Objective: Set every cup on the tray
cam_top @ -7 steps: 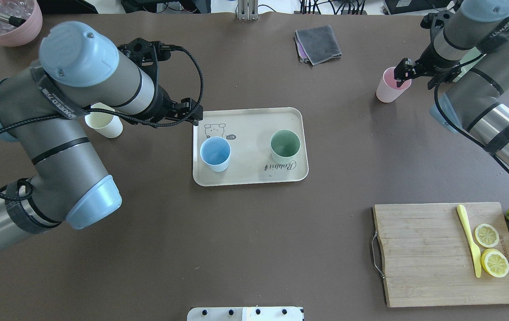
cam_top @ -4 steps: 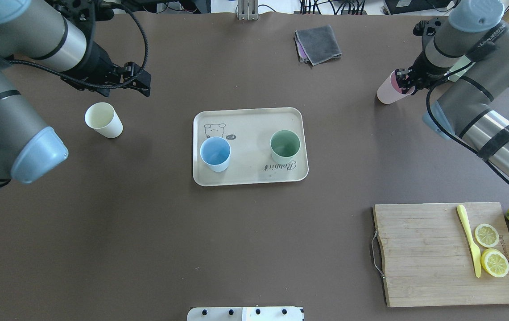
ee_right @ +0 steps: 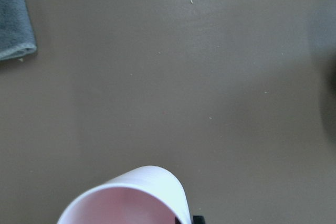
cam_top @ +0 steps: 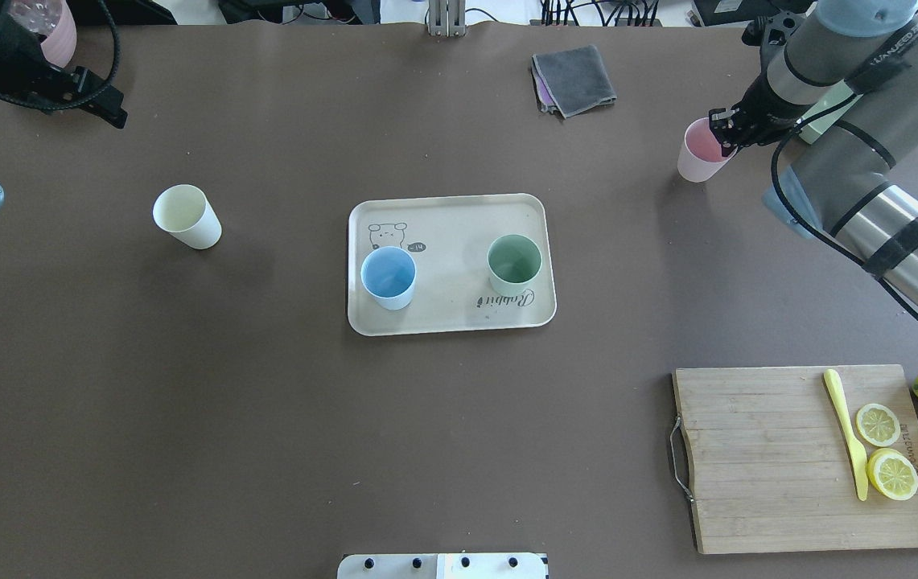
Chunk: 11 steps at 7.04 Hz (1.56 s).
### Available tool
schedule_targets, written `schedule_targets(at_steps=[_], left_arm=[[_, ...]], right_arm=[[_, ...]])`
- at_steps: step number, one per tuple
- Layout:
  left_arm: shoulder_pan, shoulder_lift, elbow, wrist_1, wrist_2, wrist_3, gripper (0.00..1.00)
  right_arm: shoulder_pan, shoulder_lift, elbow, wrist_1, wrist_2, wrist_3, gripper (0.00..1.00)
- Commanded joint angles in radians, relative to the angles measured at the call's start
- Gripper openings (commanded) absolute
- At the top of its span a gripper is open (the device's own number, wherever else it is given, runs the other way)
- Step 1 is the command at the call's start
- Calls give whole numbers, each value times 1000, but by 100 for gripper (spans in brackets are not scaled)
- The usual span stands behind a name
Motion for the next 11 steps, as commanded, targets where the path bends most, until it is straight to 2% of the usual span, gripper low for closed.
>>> schedule_targets(at_steps=[1, 3, 5, 8, 11], left_arm=[[-27, 43, 49, -11, 21, 121, 98], [-28, 80, 69, -50, 44, 139, 98], [14, 75, 69, -150, 36, -98, 98], [148, 65, 103, -230, 47, -262, 98], [159, 55, 260, -414, 47, -270, 97]], right_arm=[[34, 2, 55, -5, 95, 4, 0], [32, 71, 75, -22, 151, 77, 0], [-13, 122, 96, -25, 143, 182, 0], [-83, 181, 96, -40, 87, 269, 0], [-134, 226, 112, -88, 36, 337, 0]])
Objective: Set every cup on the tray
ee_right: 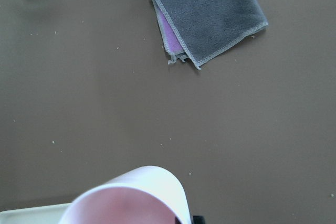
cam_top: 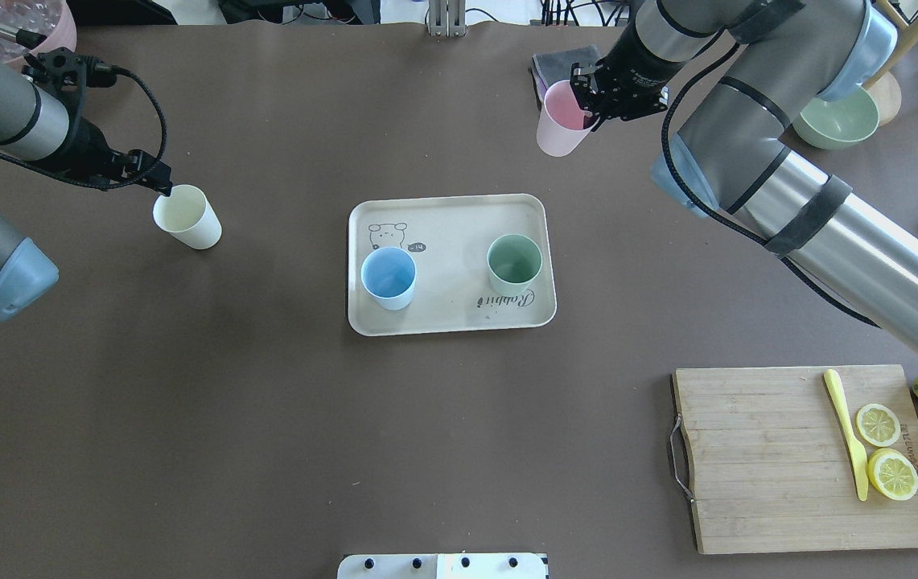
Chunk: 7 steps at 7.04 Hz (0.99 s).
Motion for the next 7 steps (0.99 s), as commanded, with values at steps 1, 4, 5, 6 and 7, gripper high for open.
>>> schedule_targets(at_steps=[1, 4, 5, 6, 7], left_arm=[[7, -19, 87, -74, 0, -3, 97], [40, -18, 87, -76, -1, -2, 95], [45, -12, 81, -76, -1, 6, 69], [51, -11, 81, -76, 0, 6, 44], [51, -19, 86, -76, 0, 15, 0]], right_arm=[[-27, 10, 31, -12, -19, 51, 0], [-77, 15, 42, -24, -78, 70, 0], [-96, 15, 39, -25, -92, 70, 0], [-112, 16, 38, -25, -95, 70, 0], [-122, 18, 38, -24, -99, 70, 0]])
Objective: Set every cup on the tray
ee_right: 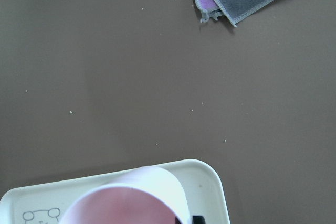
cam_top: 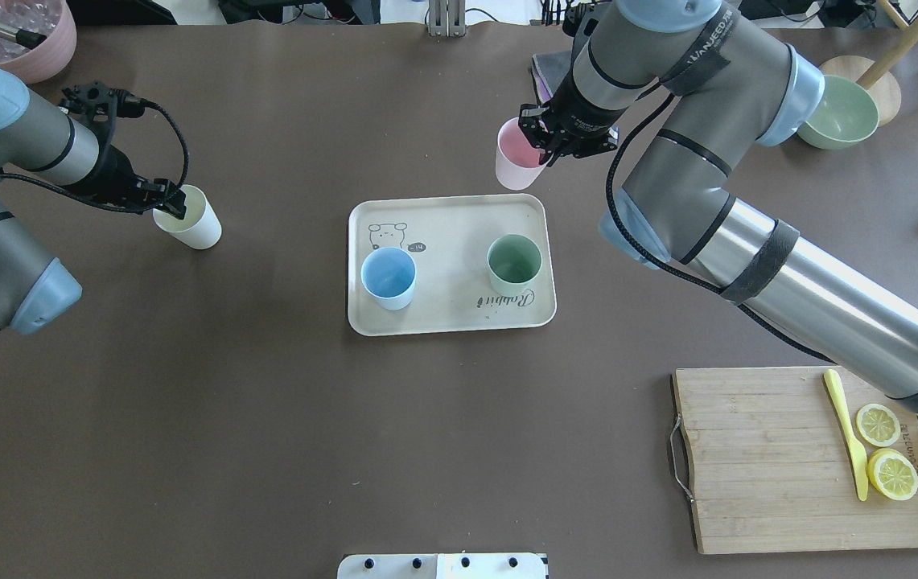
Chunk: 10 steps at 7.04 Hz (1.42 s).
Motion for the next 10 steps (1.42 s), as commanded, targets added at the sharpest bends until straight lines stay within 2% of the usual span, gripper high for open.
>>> schedule_targets(at_steps=[1, 2, 3, 4, 5, 6, 8, 10], left_arm=[[5, -8, 3, 1, -1, 11, 0], [5, -17, -3, 7, -1, 2, 0], [-47, -58, -6, 47, -10, -3, 0], [-85, -150, -10, 207, -9, 9, 0], [-87, -175, -38, 259, -9, 3, 0], [-87, -184, -58, 264, -9, -10, 0], [-73, -258, -71, 363, -10, -44, 0], [-28, -302, -63, 365, 0, -130, 0]], right_arm=[[-28, 0, -4, 1, -21, 0, 0], [-36, 3, -4, 1, -26, 2, 0], [-42, 2, -7, 1, -28, 2, 0], [-51, -1, -24, 1, -29, -1, 0], [-59, -1, -30, 1, -35, -3, 0], [-63, 0, -45, 4, -50, -5, 0], [-71, 0, -73, 13, -52, -6, 0], [-85, 12, -96, 19, -51, -8, 0]])
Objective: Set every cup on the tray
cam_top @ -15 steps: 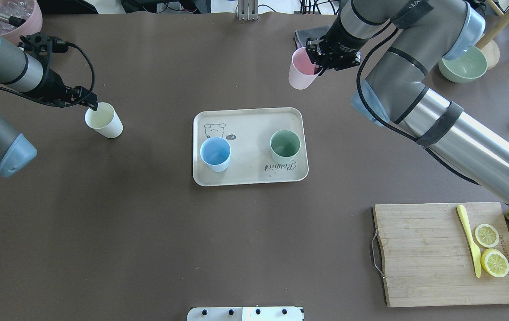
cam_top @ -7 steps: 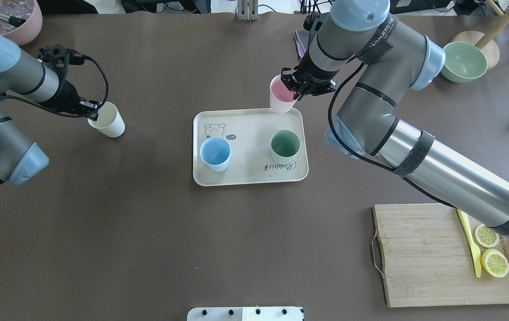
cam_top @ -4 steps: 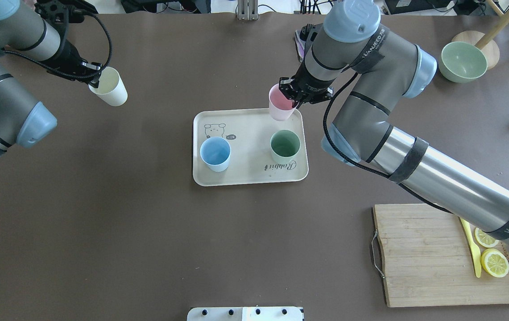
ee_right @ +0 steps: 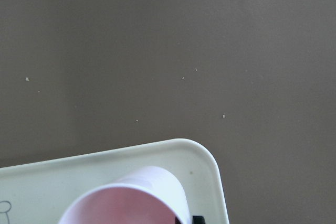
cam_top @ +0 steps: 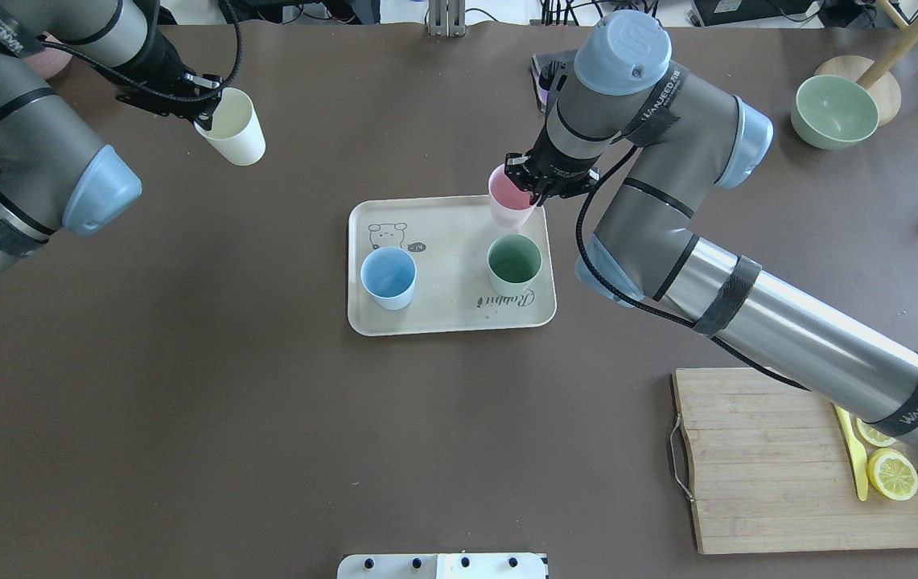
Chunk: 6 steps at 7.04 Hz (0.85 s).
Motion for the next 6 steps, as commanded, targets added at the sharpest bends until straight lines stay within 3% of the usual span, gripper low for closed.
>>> schedule_targets(at_steps=[1, 2, 3, 6], left_arm=[[44, -47, 2, 8, 6, -75, 0], [54, -60, 4, 9, 9, -109, 0], [81, -61, 2, 9, 31, -129, 0], [166, -107, 7, 8, 59, -226, 0]], right_arm=[[-14, 10, -40, 36, 0, 1, 0], [-16, 11, -53, 42, 0, 2, 44], [-16, 13, -53, 45, -1, 4, 99], [60, 34, -47, 32, 50, -8, 100]])
